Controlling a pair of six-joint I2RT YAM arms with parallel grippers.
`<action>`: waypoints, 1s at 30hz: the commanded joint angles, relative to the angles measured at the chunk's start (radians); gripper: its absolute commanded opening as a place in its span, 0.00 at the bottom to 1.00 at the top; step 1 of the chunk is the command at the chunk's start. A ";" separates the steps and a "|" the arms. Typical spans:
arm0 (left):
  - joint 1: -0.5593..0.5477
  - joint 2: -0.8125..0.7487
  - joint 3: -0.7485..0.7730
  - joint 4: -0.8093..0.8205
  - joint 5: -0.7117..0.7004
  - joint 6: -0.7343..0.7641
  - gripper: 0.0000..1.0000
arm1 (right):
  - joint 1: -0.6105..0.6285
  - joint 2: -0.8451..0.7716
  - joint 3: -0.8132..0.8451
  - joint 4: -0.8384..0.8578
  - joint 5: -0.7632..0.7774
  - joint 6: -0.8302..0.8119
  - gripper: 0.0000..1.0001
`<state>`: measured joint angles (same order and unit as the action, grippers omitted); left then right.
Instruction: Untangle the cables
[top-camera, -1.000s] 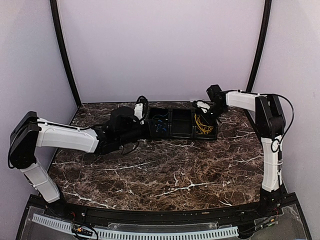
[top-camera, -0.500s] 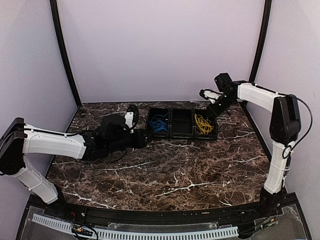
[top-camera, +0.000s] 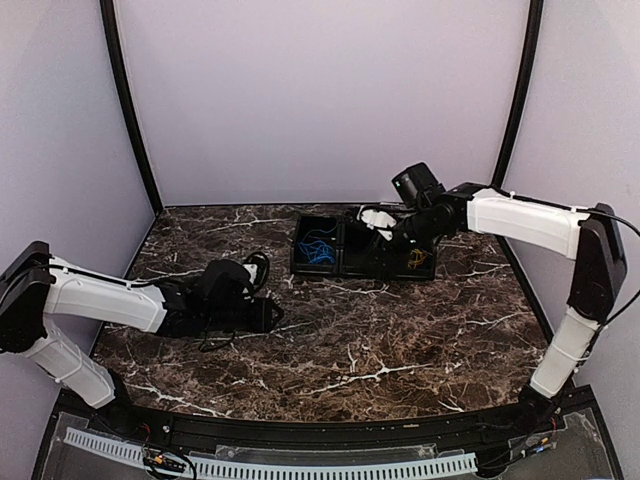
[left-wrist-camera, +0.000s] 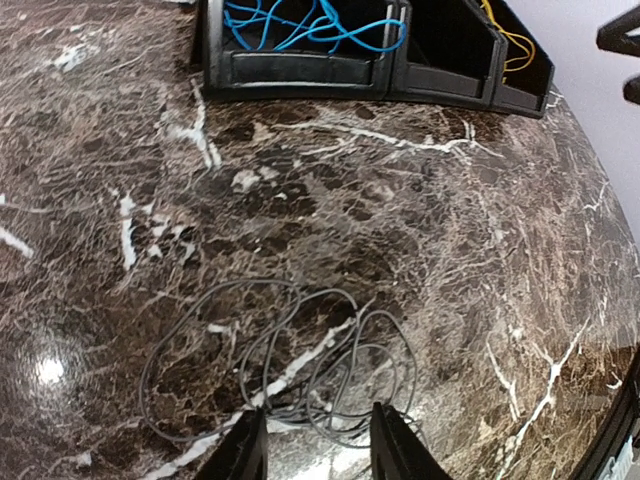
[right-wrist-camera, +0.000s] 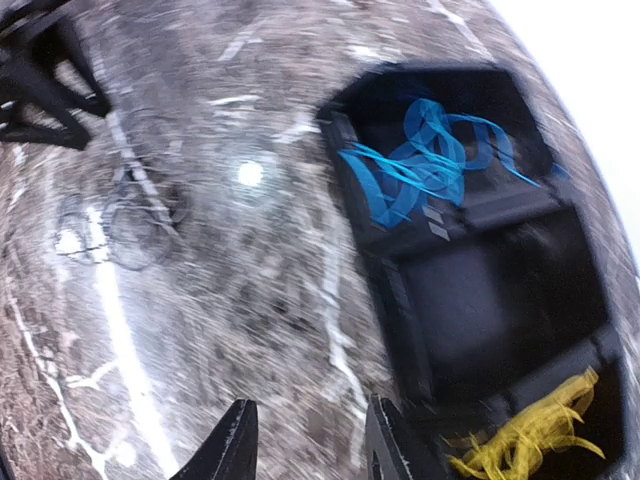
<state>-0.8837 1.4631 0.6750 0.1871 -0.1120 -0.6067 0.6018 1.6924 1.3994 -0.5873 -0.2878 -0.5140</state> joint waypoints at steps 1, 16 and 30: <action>0.017 0.006 -0.022 -0.084 -0.055 -0.097 0.37 | 0.114 0.081 -0.006 0.028 -0.082 -0.051 0.40; 0.130 0.184 0.033 -0.098 0.052 -0.243 0.26 | 0.304 0.226 0.020 0.029 -0.184 -0.084 0.40; 0.139 0.106 0.014 0.117 0.196 -0.134 0.00 | 0.308 0.312 0.121 0.035 -0.271 -0.026 0.45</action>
<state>-0.7410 1.6699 0.7040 0.2272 0.0368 -0.8097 0.9035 2.0056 1.4624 -0.5732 -0.5247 -0.5667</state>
